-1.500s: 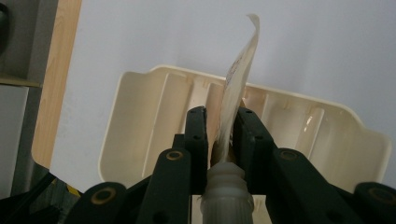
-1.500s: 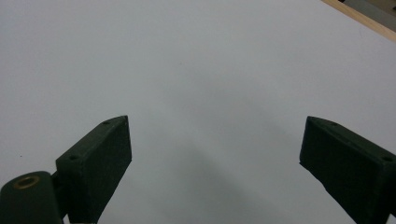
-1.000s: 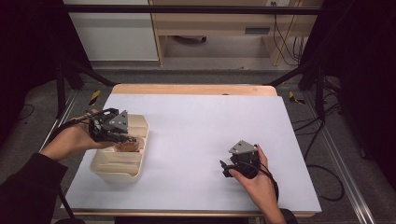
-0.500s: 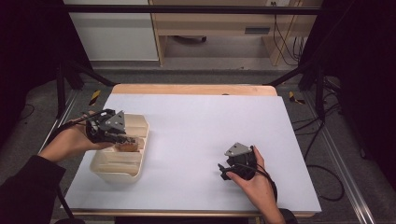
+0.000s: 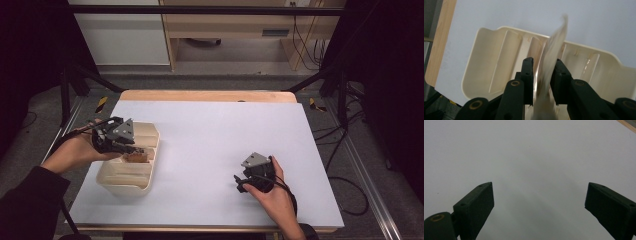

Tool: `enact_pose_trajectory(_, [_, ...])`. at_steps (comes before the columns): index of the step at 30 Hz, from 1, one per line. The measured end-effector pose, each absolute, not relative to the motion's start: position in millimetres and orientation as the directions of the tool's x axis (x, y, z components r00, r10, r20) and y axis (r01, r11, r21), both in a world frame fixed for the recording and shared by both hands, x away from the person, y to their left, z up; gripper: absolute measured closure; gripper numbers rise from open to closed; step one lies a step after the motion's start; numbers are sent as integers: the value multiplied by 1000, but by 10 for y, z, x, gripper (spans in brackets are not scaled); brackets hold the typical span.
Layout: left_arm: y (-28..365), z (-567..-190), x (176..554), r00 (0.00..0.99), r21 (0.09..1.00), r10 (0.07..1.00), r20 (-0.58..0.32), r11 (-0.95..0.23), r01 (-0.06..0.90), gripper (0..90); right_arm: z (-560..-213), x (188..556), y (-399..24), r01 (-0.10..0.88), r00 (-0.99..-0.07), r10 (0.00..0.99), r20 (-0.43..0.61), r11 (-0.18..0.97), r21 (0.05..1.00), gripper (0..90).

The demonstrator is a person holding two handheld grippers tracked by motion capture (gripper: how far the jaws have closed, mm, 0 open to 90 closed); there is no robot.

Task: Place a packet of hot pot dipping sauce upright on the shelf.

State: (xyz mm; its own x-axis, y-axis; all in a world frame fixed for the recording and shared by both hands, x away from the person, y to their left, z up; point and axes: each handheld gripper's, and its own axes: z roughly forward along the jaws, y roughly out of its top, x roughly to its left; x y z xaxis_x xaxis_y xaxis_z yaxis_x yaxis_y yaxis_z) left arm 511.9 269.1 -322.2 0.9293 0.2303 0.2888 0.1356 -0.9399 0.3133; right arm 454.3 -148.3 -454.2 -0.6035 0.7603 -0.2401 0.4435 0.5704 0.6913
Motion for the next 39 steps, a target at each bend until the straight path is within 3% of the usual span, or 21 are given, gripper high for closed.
enact_pose_trajectory(6, [2687, -3205, 5112, 923, 332, 240, 301, -934, 135, 676, -4541, 4543, -1485, 447, -601, 763, -239, 568, 691, 91])
enact_pose_trajectory(19, [2476, -3042, 4994, 854, 491, 378, 358, -854, 172, 319, -4529, 4545, -1497, 444, -594, 767, -242, 563, 697, 91])
enact_pose_trajectory(26, [2166, -3112, 4879, 855, 517, 384, 348, -840, 167, 179, -4526, 4544, -1510, 441, -592, 769, -242, 560, 701, 91])
enact_pose_trajectory(39, [1434, -3491, 4628, 886, 611, 388, 253, -774, 165, 123, -4518, 4551, -1542, 445, -584, 775, -240, 553, 704, 90])
